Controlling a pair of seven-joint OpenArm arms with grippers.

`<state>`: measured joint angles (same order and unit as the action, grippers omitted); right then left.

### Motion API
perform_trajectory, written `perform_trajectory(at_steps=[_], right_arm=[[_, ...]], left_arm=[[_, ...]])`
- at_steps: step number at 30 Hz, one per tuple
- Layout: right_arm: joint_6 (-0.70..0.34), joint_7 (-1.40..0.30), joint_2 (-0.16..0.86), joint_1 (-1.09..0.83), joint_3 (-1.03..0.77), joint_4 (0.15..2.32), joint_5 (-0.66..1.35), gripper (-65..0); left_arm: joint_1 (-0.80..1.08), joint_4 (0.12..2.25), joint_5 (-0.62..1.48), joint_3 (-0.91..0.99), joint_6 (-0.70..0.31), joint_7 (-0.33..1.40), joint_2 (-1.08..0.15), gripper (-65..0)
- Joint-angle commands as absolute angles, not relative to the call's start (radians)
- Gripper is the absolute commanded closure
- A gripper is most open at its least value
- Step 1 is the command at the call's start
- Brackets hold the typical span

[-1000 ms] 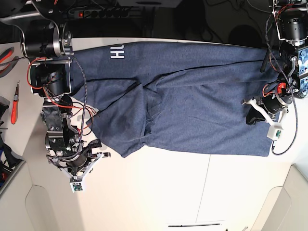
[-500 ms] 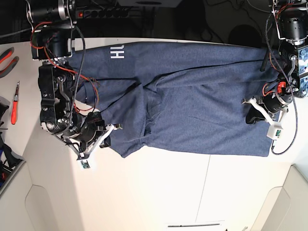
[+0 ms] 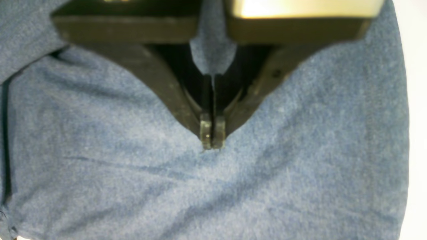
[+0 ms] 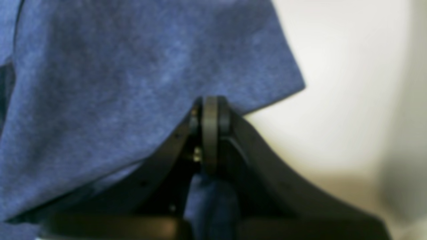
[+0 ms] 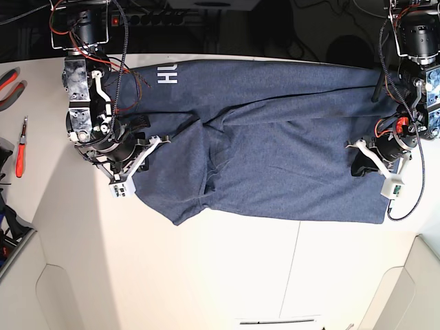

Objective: Layout the t-shirt on the table in an organized manner, then fold the t-shirt properly
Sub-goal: 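Smooth the shirt hem with the right gripper, then withdraw it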

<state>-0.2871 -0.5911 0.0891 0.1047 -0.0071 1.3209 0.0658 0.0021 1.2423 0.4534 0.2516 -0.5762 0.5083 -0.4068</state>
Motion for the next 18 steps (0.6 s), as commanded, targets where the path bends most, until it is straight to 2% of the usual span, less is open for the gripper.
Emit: perform_trajectory(at_steps=[1, 8, 18], right_arm=[[-0.282, -0.571, 0.098, 0.125, -0.015, 1.335, 0.067, 0.0], [-0.261, -0.541, 0.102, 0.175, -0.033, 1.300, 0.050, 0.0], [-0.261, -0.457, 0.102, 0.342, -0.033, 0.930, 0.010, 0.0]], left_arm=[[-0.013, 1.256, 0.466, 0.257, -0.580, 0.490, -0.424, 0.0], [-0.014, 1.256, 0.467, 0.257, -0.580, 0.489, -0.424, 0.0], [-0.014, 1.256, 0.467, 0.257, -0.580, 0.483, -0.424, 0.0]])
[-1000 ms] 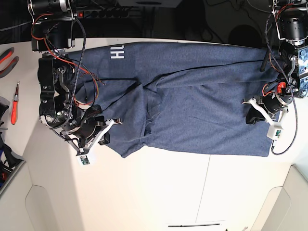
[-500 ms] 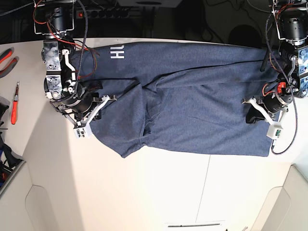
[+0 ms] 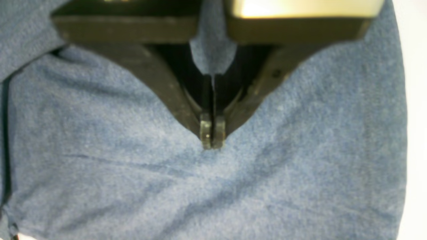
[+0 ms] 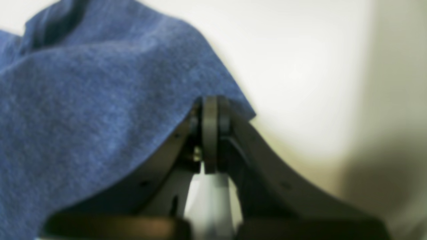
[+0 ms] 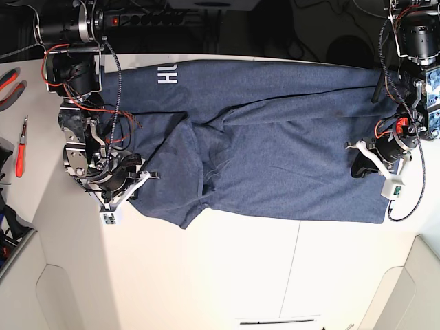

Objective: Layout the t-shirt on the table in an organized manner, then fold the t-shirt properly
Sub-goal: 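Smooth the shirt hem with the right gripper, then withdraw it, then tug the hem fabric outward with the right gripper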

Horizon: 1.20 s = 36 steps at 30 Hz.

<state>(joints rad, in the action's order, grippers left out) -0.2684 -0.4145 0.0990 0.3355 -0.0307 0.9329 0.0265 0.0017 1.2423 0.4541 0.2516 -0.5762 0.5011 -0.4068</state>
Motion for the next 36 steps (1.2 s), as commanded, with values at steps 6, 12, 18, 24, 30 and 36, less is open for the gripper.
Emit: perform_trajectory(at_steps=[6, 12, 18, 24, 30, 36], right_arm=[[-0.243, -0.384, 0.105, 0.451, -0.033, 0.912, -0.064, 0.0], [-0.175, -0.284, 0.122, 0.592, -0.032, 0.850, -0.138, 0.0], [-0.241, -0.291, 0.150, 0.696, -0.033, 0.751, -0.015, 0.0], [-0.401, -0.616, 0.148, 0.591, -0.033, 0.886, 0.271, 0.0], [-0.428, -0.804, 0.146, 0.445, -0.033, 1.058, 0.386, 0.0], [-0.428, -0.815, 0.146, 0.355, -0.033, 1.087, 0.381, 0.0]], left_arm=[[-0.013, 1.256, 0.466, 0.257, -0.580, 0.483, -0.424, 0.0], [-0.013, 1.256, 0.466, 0.257, -0.580, 0.483, -0.424, 0.0], [-0.015, 1.256, 0.466, 0.257, -0.580, 0.482, -0.424, 0.0], [-0.014, 1.253, 0.466, 0.257, -0.580, 0.491, -0.424, 0.0], [-0.014, 1.253, 0.466, 0.257, -0.580, 0.490, -0.424, 0.0], [-0.014, 1.253, 0.466, 0.257, -0.580, 0.491, -0.424, 0.0]])
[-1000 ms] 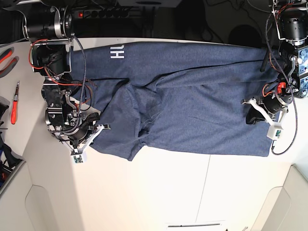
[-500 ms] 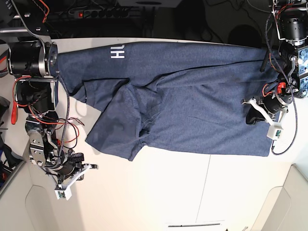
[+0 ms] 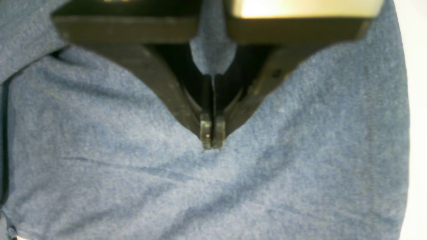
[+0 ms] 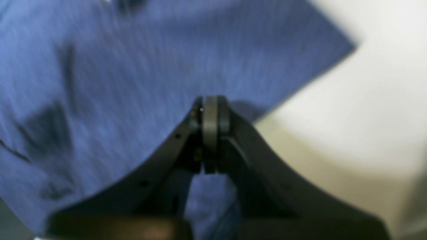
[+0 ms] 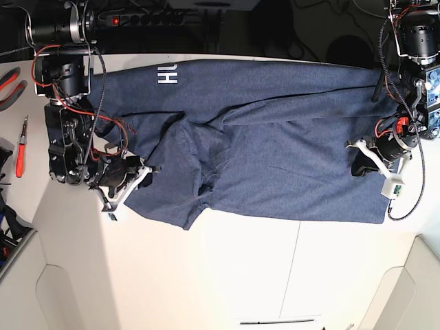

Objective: Layout the t-shirt on the table in an organized manner, then fold the t-shirt properly
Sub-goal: 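Tug the hem fabric outward with the right gripper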

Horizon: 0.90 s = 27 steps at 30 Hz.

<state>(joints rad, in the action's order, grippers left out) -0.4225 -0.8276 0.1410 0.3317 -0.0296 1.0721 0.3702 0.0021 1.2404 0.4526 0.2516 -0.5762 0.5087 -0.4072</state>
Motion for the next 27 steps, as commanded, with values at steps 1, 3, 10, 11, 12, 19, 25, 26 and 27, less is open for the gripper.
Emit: perform_trajectory(at_steps=[1, 3, 10, 11, 12, 19, 25, 26, 27], right_arm=[[-0.427, -0.814, 0.147, 0.342, -0.033, 1.087, 0.376, 0.0], [-0.427, -0.793, 0.147, 0.318, -0.033, 1.087, 0.340, 0.0], [-0.411, -0.669, 0.150, 0.305, -0.033, 1.055, 0.181, 0.0], [-0.401, -0.643, 0.150, 0.308, -0.033, 1.053, 0.154, 0.0], [-0.383, -0.618, 0.150, 0.312, -0.033, 1.053, 0.125, 0.0], [-0.265, -0.439, 0.150, 0.416, -0.031, 0.957, -0.042, 0.0], [-0.232, -0.285, 0.149, 0.544, -0.031, 0.820, -0.064, 0.0], [-0.232, -0.271, 0.149, 0.559, -0.031, 0.816, -0.063, 0.0], [-0.233, -0.262, 0.149, 0.572, -0.031, 0.816, -0.051, 0.0]], left_arm=[[-0.014, 1.253, 0.466, 0.257, -0.580, 0.491, -0.424, 0.0], [-0.014, 1.253, 0.466, 0.257, -0.580, 0.490, -0.424, 0.0], [-0.014, 1.253, 0.467, 0.257, -0.580, 0.490, -0.424, 0.0], [-0.014, 1.253, 0.467, 0.257, -0.580, 0.490, -0.424, 0.0], [-0.014, 1.253, 0.467, 0.257, -0.580, 0.490, -0.424, 0.0], [-0.014, 1.253, 0.476, 0.257, -0.580, 0.490, -0.424, 0.0], [-0.014, 1.253, 0.478, 0.257, -0.581, 0.491, -0.424, 0.0], [-0.014, 1.253, 0.477, 0.257, -0.581, 0.491, -0.424, 0.0], [-0.014, 1.253, 0.477, 0.257, -0.581, 0.491, -0.424, 0.0]])
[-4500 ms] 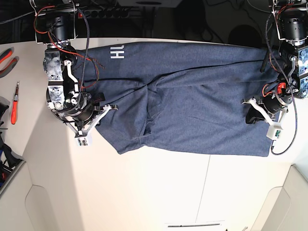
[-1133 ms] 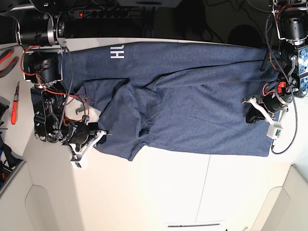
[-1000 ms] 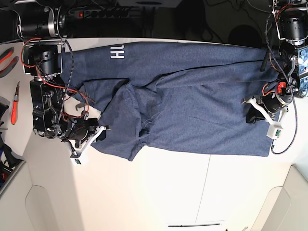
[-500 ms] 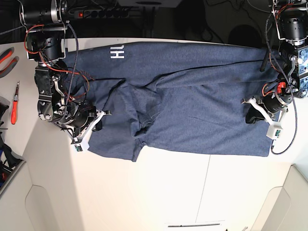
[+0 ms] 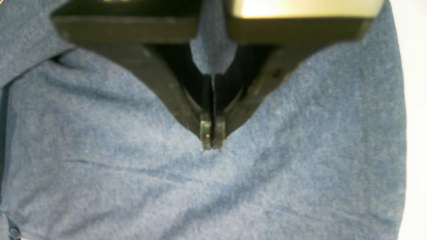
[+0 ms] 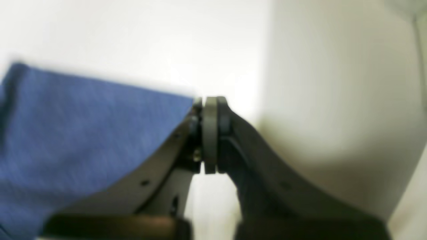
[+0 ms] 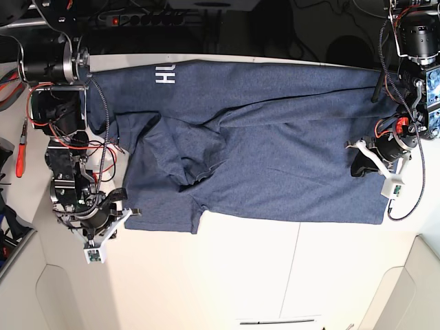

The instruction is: Layout the t-shirt on the table in an organized manner, then fold the t-shirt properly

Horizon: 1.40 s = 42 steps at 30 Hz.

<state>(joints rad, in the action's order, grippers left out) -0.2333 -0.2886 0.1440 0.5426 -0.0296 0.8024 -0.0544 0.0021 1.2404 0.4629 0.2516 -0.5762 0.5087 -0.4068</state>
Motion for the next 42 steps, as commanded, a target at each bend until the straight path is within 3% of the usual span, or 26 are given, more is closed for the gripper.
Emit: perform_trajectory(at_steps=[1, 4, 7, 13, 16, 18, 26, 33, 42], right_arm=[[-0.247, -0.262, 0.149, 0.586, -0.031, 0.817, -0.023, 0.0], [-0.356, -0.312, 0.149, 0.609, -0.031, 0.837, 0.110, 0.0], [-0.417, -0.482, 0.149, 0.584, -0.031, 0.920, 0.245, 0.0], [-0.422, -0.668, 0.149, 0.394, -0.031, 1.225, 0.285, 0.0], [-0.403, -0.674, 0.149, 0.292, -0.031, 1.344, 0.273, 0.0], [-0.377, -0.667, 0.149, 0.249, -0.031, 1.373, 0.234, 0.0], [-0.336, -0.568, 0.149, 0.214, -0.031, 1.266, 0.161, 0.0], [-0.337, -0.560, 0.132, 0.290, -0.030, 1.136, 0.160, 0.0], [-0.337, -0.498, 0.102, 0.374, -0.030, 0.952, 0.125, 0.0]], left_arm=[[-0.014, 1.253, 0.477, 0.257, -0.581, 0.490, -0.424, 0.0], [-0.014, 1.253, 0.477, 0.257, -0.580, 0.490, -0.424, 0.0], [-0.013, 1.253, 0.469, 0.257, -0.581, 0.491, -0.424, 0.0], [-0.014, 1.253, 0.469, 0.257, -0.590, 0.493, -0.424, 0.0], [-0.014, 1.254, 0.518, 0.257, -0.698, 0.415, -0.430, 0.0], [-0.017, 1.269, 0.561, 0.257, -0.698, 0.381, -0.429, 0.0], [-0.037, 1.332, 0.677, 0.192, -0.698, 0.522, -0.364, 0.0], [-0.045, 1.331, 0.616, -0.063, -0.698, 0.560, -0.307, 0.0], [-0.044, 1.329, 0.548, -0.091, -0.698, 0.574, -0.262, 0.0]])
